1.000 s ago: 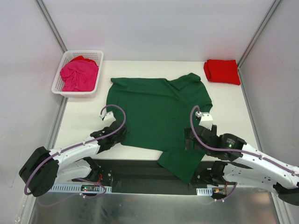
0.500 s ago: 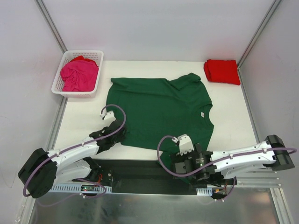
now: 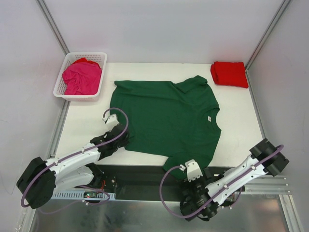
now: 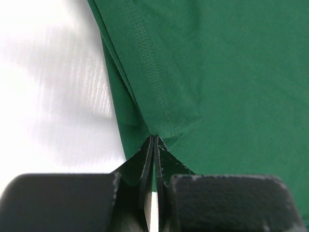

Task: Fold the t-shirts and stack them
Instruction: Grap the side of the flattened tshirt closest away from the robot with both arms

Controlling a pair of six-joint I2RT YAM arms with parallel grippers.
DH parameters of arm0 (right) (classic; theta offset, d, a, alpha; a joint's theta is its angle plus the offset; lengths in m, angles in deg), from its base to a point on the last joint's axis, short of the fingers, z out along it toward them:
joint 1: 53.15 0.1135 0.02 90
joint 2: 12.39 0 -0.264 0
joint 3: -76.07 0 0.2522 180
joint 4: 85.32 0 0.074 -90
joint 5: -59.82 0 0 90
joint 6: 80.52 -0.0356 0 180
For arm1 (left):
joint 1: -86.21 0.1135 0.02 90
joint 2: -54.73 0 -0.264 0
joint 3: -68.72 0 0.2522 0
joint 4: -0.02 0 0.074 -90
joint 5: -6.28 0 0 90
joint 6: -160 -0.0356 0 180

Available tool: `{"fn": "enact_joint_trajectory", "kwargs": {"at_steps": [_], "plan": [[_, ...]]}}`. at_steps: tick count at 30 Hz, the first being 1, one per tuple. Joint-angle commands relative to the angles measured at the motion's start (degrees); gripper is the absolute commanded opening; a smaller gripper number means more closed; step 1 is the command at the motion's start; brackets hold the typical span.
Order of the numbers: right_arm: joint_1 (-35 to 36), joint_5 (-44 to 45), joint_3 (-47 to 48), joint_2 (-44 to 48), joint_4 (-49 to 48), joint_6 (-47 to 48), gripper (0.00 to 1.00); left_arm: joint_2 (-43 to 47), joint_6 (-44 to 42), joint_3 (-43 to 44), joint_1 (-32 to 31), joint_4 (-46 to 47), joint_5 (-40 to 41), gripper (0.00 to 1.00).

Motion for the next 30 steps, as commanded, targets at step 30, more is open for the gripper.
{"fn": "enact_joint_trajectory", "kwargs": {"at_steps": [30], "plan": [[4.05,-5.85,-0.94,-13.44,-7.37,-15.42,0.71,1.99,-1.87,0.11,-0.72,-2.13,1.33,0.00]]}}
